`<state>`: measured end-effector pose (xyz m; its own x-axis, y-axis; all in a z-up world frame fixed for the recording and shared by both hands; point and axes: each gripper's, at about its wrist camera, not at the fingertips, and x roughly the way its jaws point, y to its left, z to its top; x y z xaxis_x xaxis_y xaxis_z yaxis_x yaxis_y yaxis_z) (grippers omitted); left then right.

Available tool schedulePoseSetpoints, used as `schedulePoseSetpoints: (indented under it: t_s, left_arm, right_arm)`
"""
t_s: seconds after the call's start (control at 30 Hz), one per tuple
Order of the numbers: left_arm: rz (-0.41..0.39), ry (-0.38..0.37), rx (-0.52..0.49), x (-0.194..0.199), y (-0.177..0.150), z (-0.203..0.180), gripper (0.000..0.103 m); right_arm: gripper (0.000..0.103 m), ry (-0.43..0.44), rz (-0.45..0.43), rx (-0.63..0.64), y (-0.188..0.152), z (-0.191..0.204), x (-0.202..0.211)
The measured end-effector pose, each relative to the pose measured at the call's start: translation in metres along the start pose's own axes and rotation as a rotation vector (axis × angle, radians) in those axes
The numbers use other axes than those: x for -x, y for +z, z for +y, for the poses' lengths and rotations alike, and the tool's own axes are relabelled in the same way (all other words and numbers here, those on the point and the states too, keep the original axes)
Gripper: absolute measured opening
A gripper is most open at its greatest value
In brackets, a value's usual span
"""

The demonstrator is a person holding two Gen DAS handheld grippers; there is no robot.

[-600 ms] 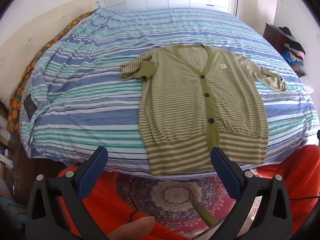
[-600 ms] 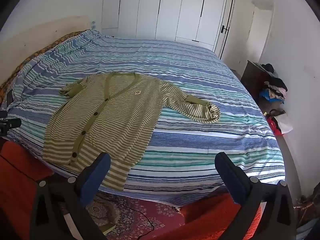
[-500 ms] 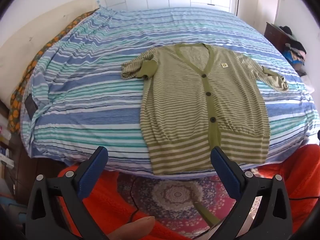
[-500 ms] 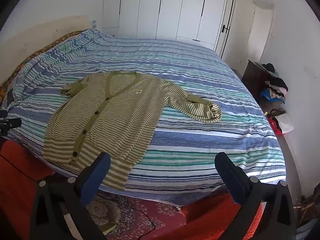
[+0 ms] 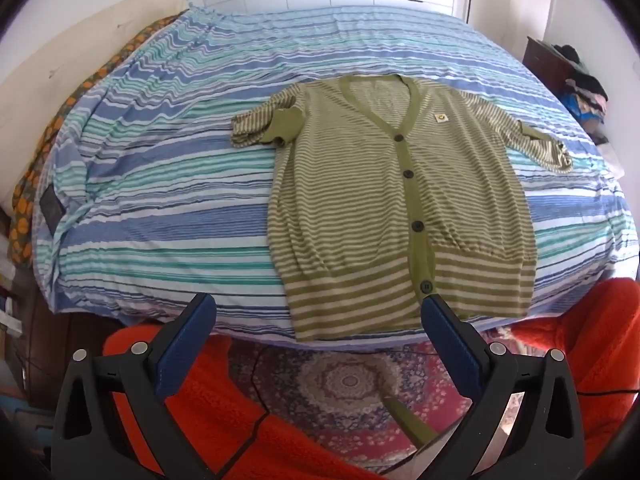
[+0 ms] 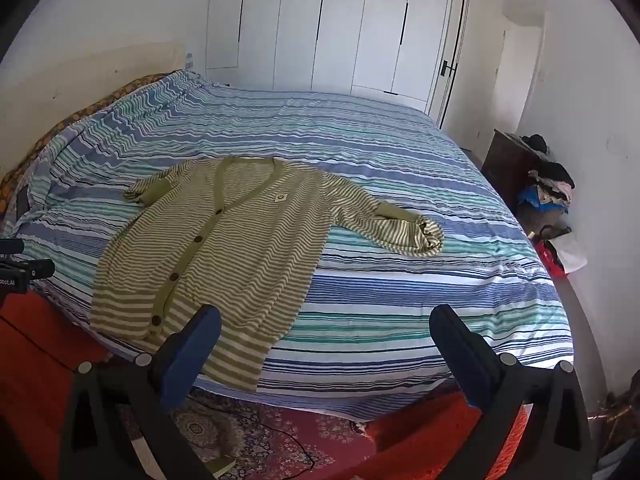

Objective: Fold small clothes
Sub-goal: 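Move the right gripper toward the cardigan sleeve cuff, then grasp the sleeve cuff with the right gripper and pull it outward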

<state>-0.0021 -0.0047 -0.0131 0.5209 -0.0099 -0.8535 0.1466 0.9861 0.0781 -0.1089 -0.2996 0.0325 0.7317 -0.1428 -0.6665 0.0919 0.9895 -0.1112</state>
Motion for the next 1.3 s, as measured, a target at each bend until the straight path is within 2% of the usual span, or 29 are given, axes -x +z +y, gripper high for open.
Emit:
schedulePoseSetpoints:
  t_s: [0.23, 0.43, 0.53, 0.6, 0.63, 0.67, 0.73, 0.87, 1.0, 1.1, 1.13, 1.17, 1.3]
  left_arm:
    - [0.01, -0.044, -0.001, 0.0, 0.002, -0.01, 0.102]
    - [0.033, -0.039, -0.022, -0.007, 0.005, -0.018, 0.102]
    - [0.047, -0.045, -0.021, -0.011, 0.005, -0.017, 0.102]
    - [0.053, -0.033, -0.025, -0.013, 0.006, -0.017, 0.102]
    - [0.056, -0.025, -0.027, -0.014, 0.006, -0.017, 0.102]
    - [0.057, -0.016, -0.024, -0.014, 0.006, -0.016, 0.102]
    - [0.06, 0.002, -0.012, -0.013, 0.006, -0.013, 0.102]
    - [0.087, 0.041, 0.029, -0.015, 0.003, -0.004, 0.102]
    - [0.128, 0.087, 0.053, -0.022, -0.001, 0.004, 0.102]
    - [0.157, 0.112, 0.054, -0.029, -0.003, 0.007, 0.102]
    - [0.166, 0.117, 0.051, -0.031, -0.004, 0.007, 0.102]
    - [0.172, 0.12, 0.048, -0.033, -0.004, 0.005, 0.102]
    - [0.174, 0.098, 0.024, -0.038, 0.001, -0.004, 0.102]
  right_arm:
    - [0.103, 0.104, 0.051, -0.042, 0.007, -0.008, -0.015]
    - [0.103, 0.135, 0.038, -0.012, 0.019, -0.009, -0.026]
    - [0.103, 0.11, 0.016, 0.015, 0.04, -0.039, -0.055]
    - [0.101, 0.021, 0.024, 0.065, 0.057, -0.067, -0.097]
    - [0.092, -0.009, 0.04, 0.085, 0.065, -0.08, -0.121]
    - [0.079, -0.032, 0.066, 0.113, 0.076, -0.094, -0.152]
    - [0.066, -0.053, 0.123, 0.165, 0.094, -0.112, -0.205]
    - [0.061, -0.014, 0.254, 0.274, 0.121, -0.12, -0.305]
    - [0.06, -0.035, 0.402, 0.329, 0.117, -0.116, -0.378]
    - [0.039, -0.046, 0.446, 0.3, 0.11, -0.131, -0.404]
    - [0.016, -0.039, 0.439, 0.266, 0.11, -0.138, -0.405]
    - [0.007, -0.033, 0.416, 0.216, 0.112, -0.148, -0.401]
    - [0.007, -0.017, 0.234, -0.067, 0.126, -0.202, -0.35]
